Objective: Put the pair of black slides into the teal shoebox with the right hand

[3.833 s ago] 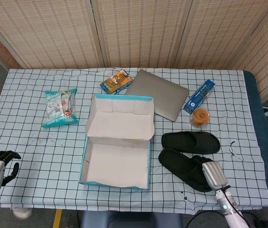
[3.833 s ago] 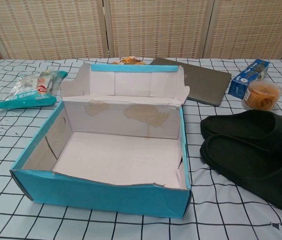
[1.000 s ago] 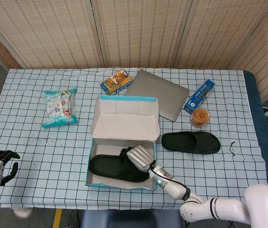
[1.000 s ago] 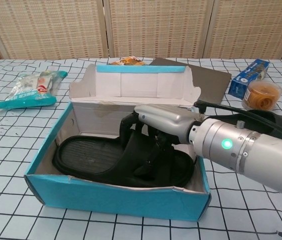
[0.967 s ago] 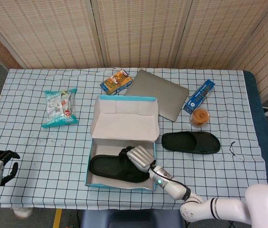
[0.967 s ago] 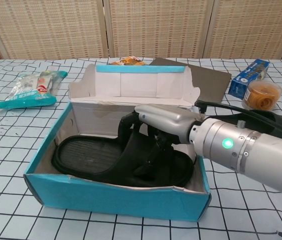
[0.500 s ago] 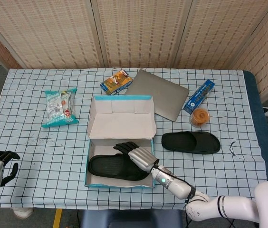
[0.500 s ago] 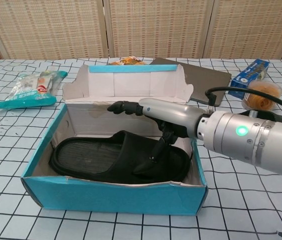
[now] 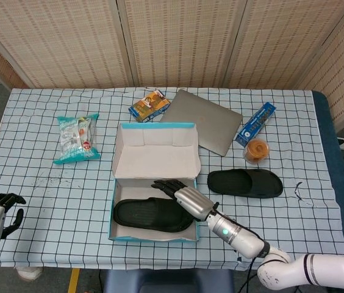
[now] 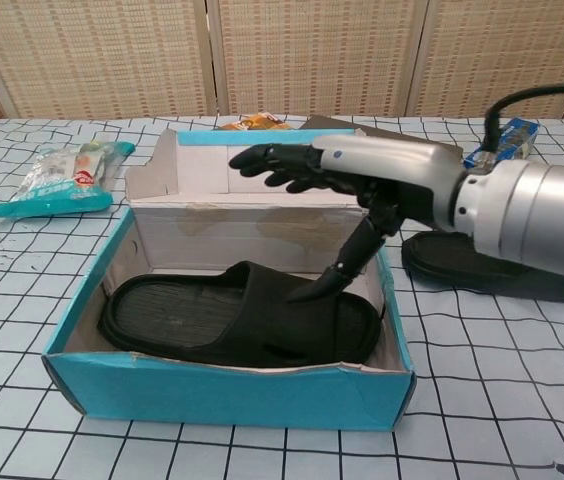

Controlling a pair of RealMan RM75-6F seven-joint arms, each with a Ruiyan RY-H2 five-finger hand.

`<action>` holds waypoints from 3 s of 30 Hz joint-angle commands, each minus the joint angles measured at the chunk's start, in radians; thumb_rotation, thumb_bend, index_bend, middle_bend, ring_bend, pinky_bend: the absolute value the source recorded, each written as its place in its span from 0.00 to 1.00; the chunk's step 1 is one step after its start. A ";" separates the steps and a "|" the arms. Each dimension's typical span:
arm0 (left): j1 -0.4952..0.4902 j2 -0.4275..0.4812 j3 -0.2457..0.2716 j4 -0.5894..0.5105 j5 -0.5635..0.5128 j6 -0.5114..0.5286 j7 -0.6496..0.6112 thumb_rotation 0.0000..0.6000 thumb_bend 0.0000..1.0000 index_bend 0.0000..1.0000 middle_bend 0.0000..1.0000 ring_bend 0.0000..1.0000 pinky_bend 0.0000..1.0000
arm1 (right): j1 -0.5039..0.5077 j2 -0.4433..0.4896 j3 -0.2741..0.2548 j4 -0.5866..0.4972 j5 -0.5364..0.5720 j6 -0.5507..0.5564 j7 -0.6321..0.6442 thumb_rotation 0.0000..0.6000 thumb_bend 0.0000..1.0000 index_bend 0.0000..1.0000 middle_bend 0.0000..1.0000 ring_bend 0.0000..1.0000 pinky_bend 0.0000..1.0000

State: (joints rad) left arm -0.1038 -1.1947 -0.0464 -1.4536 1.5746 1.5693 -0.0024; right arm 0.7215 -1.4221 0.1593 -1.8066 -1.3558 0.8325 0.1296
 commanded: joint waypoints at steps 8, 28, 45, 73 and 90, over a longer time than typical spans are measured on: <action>0.000 -0.005 -0.002 0.001 -0.005 -0.002 0.017 1.00 0.49 0.46 0.44 0.39 0.52 | -0.174 0.179 -0.170 0.123 -0.202 0.248 -0.120 1.00 0.00 0.00 0.00 0.00 0.00; -0.002 -0.010 0.001 0.002 -0.014 -0.018 0.036 1.00 0.49 0.46 0.44 0.39 0.52 | -0.198 0.083 -0.168 0.539 -0.097 0.141 0.047 1.00 0.00 0.00 0.00 0.00 0.00; -0.002 -0.010 0.004 0.003 -0.010 -0.017 0.035 1.00 0.49 0.46 0.44 0.39 0.52 | -0.157 -0.053 -0.148 0.727 -0.091 0.055 0.152 1.00 0.00 0.02 0.06 0.00 0.01; -0.003 -0.009 0.006 -0.002 -0.010 -0.022 0.032 1.00 0.49 0.46 0.44 0.39 0.52 | -0.356 -0.131 -0.033 0.468 -0.177 0.748 -0.578 1.00 0.00 0.62 0.64 0.52 0.60; -0.003 -0.007 0.007 -0.002 -0.006 -0.018 0.019 1.00 0.49 0.46 0.44 0.39 0.52 | -0.208 -0.374 -0.037 0.499 -0.488 0.746 -0.663 1.00 0.00 0.66 0.69 0.56 0.63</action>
State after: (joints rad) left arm -0.1065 -1.2013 -0.0395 -1.4555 1.5696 1.5514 0.0172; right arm 0.4820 -1.7564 0.1053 -1.3402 -1.8332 1.6092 -0.5403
